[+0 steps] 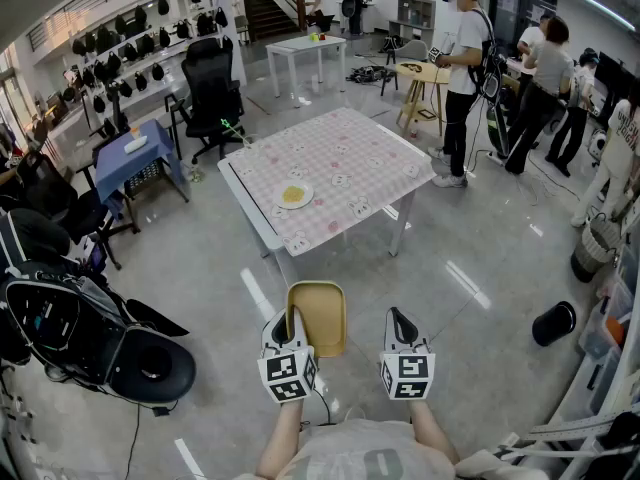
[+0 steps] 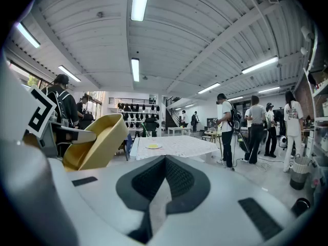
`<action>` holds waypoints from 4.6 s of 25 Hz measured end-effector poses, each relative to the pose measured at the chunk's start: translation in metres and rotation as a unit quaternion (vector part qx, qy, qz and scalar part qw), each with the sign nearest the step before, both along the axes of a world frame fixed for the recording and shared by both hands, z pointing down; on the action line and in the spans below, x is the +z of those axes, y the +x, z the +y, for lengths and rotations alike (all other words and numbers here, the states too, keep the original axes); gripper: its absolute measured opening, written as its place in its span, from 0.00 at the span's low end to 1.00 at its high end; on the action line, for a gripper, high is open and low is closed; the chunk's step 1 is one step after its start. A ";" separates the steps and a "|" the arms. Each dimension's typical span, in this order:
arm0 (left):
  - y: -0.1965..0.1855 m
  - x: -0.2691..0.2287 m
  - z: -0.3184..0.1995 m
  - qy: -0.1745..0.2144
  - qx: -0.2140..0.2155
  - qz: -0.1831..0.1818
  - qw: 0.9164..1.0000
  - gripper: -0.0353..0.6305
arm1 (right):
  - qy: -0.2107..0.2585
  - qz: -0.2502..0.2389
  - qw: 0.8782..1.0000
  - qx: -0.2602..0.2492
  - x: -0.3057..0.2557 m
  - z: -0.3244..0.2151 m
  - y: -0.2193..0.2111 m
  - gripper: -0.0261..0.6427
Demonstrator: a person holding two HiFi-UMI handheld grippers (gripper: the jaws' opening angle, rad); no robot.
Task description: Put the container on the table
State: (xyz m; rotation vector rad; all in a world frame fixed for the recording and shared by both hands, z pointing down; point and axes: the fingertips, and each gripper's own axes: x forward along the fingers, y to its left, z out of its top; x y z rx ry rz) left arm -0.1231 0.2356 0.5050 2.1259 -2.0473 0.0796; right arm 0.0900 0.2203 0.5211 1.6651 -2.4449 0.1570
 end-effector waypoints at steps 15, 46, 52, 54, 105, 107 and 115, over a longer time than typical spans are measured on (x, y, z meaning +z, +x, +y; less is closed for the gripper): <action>0.000 0.001 0.007 -0.007 0.000 0.005 1.000 0.10 | -0.003 -0.042 0.999 0.005 -0.001 0.003 0.002 0.08; -0.040 -0.060 -0.391 0.034 0.018 0.033 0.999 0.10 | 0.005 -0.022 1.000 -0.009 -0.047 -0.378 -0.058 0.08; -0.063 -0.054 -0.465 0.033 0.016 0.050 0.998 0.10 | 0.007 -0.015 1.000 -0.003 -0.041 -0.451 -0.081 0.08; -0.066 -0.048 -0.479 0.030 0.014 0.058 0.998 0.10 | 0.012 -0.011 1.000 -0.004 -0.039 -0.468 -0.086 0.08; -0.075 0.057 -0.718 -0.198 -0.011 0.017 0.980 0.10 | -0.030 -0.023 0.999 -0.006 -0.026 -0.521 -0.028 0.08; -0.072 0.080 -0.722 -0.236 -0.007 0.031 0.971 0.10 | -0.037 -0.021 0.999 0.002 -0.023 -0.519 -0.020 0.08; -0.072 0.139 -0.724 -0.321 0.000 0.055 0.945 0.10 | -0.054 -0.011 0.998 0.038 -0.013 -0.510 0.004 0.08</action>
